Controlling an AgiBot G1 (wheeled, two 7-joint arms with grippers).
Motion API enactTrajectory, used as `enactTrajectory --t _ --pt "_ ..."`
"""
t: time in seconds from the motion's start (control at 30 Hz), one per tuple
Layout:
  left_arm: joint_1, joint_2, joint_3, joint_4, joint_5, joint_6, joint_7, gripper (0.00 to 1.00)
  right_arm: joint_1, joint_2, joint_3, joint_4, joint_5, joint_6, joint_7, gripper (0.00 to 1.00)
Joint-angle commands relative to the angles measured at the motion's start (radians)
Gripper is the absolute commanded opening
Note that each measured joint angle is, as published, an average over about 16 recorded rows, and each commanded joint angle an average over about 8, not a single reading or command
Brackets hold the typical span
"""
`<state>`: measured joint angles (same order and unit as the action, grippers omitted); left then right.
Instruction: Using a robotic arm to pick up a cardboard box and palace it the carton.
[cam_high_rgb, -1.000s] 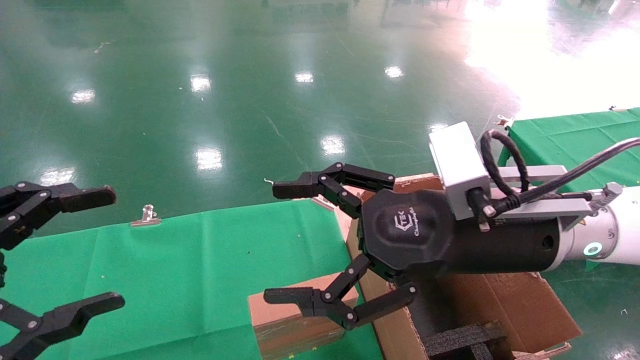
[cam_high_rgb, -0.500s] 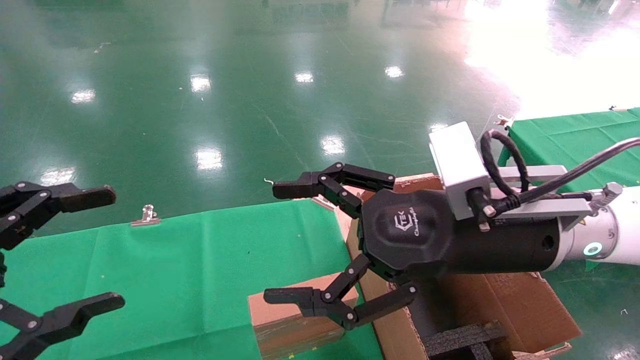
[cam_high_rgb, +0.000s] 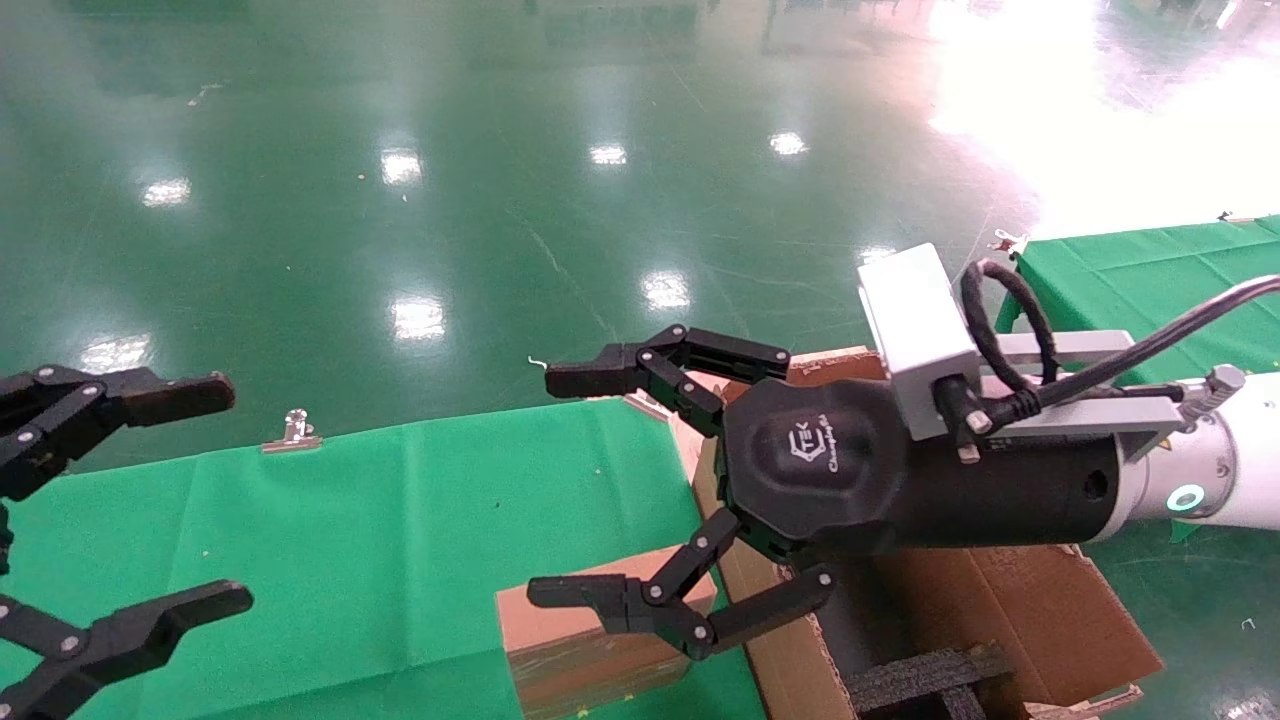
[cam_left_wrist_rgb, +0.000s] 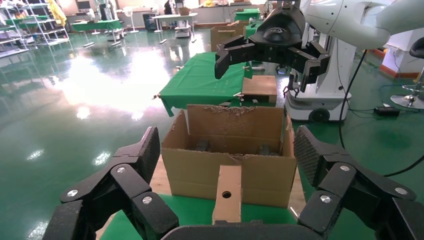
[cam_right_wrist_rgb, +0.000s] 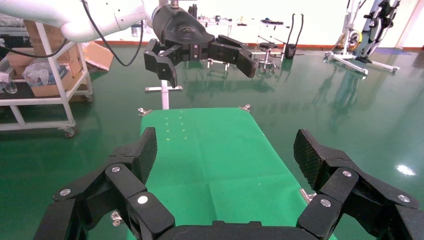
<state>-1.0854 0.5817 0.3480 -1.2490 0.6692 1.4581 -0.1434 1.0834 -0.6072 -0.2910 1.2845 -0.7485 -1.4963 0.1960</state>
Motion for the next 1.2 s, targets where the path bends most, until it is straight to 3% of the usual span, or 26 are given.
enactTrajectory --t 0.03,0.2,0.37,0.67,1.2 --pt "0.0 0.0 0.0 0.0 0.0 0.0 0.0 0.0 -0.004 0.0 0.003 0.0 0.006 0.0 -0.002 1.0" --pt "0.0 0.0 0.0 0.0 0.0 0.0 0.0 0.0 0.033 0.004 -0.031 -0.007 -0.068 -0.012 0.012 1.0" --pt "0.0 0.0 0.0 0.0 0.0 0.0 0.0 0.0 0.115 -0.011 -0.095 -0.047 -0.209 -0.038 0.027 1.0" --pt "0.0 0.0 0.0 0.0 0.0 0.0 0.0 0.0 0.302 -0.099 -0.265 -0.165 -0.468 -0.084 0.022 1.0" --pt "0.0 0.0 0.0 0.0 0.0 0.0 0.0 0.0 0.523 -0.29 -0.583 -0.37 -0.679 -0.087 -0.079 1.0"
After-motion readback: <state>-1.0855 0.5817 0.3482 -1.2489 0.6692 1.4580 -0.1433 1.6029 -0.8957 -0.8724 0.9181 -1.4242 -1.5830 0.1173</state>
